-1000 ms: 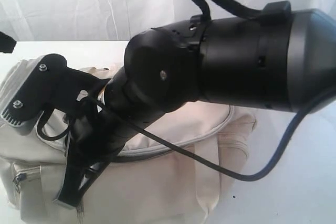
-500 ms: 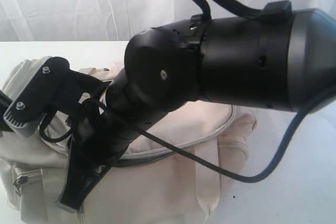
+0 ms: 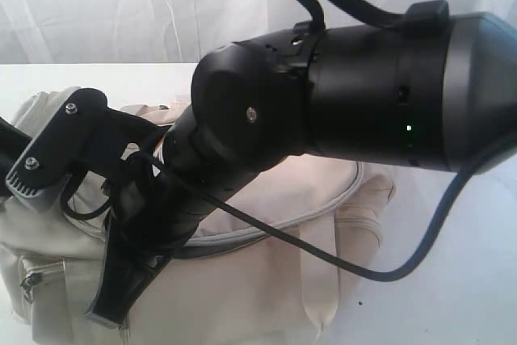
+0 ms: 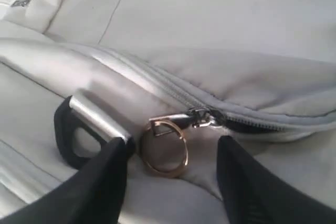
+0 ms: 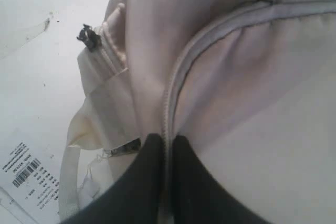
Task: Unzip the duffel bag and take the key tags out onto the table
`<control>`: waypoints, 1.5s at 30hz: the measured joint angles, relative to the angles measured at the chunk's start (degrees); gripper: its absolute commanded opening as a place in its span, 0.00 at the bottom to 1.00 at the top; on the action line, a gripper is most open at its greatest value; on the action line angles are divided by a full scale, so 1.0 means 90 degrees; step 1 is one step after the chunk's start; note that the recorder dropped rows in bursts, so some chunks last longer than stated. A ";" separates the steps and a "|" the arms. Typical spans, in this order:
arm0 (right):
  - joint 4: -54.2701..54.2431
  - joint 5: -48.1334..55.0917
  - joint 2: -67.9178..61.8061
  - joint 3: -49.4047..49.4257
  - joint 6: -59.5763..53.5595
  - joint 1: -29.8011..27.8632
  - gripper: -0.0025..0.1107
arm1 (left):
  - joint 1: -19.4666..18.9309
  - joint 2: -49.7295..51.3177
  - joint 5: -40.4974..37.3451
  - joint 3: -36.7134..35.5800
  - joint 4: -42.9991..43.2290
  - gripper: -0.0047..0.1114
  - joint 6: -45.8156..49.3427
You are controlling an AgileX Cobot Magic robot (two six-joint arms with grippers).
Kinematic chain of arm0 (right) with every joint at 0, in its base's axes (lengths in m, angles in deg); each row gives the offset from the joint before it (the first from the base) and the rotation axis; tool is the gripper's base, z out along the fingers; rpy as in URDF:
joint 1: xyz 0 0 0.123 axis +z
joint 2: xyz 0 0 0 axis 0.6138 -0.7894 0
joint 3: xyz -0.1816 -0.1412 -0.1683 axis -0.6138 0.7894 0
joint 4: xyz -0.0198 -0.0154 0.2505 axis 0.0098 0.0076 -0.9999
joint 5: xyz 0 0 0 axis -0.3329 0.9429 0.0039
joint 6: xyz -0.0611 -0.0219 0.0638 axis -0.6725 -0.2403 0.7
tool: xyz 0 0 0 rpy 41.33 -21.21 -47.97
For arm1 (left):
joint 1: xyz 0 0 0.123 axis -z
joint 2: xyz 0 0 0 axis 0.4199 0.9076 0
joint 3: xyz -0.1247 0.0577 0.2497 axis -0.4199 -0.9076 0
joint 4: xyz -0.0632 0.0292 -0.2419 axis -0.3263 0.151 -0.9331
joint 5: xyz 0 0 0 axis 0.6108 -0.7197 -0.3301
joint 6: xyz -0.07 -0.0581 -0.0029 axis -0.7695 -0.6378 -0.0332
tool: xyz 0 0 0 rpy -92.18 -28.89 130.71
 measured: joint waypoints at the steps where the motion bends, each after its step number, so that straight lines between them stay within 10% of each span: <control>1: 0.0000 0.0000 0.0000 0.0000 0.0000 0.0000 0.02 | 0.0000 0.0000 0.0071 -0.0089 -0.0121 0.53 0.0237; 9: 0.0000 0.0012 0.0000 0.0000 0.0004 0.0000 0.02 | 0.0000 0.0000 0.0671 -0.0720 -0.1072 0.50 0.1514; 18: 0.0000 0.0012 0.0000 0.0000 0.0004 0.0000 0.02 | 0.0000 0.0000 0.1005 -0.0771 -0.1160 0.04 0.1612; 45: 0.0000 -0.0041 0.0000 0.0000 0.0004 0.0000 0.02 | 0.0025 -0.0008 0.1922 -0.0739 -0.2623 0.04 0.2683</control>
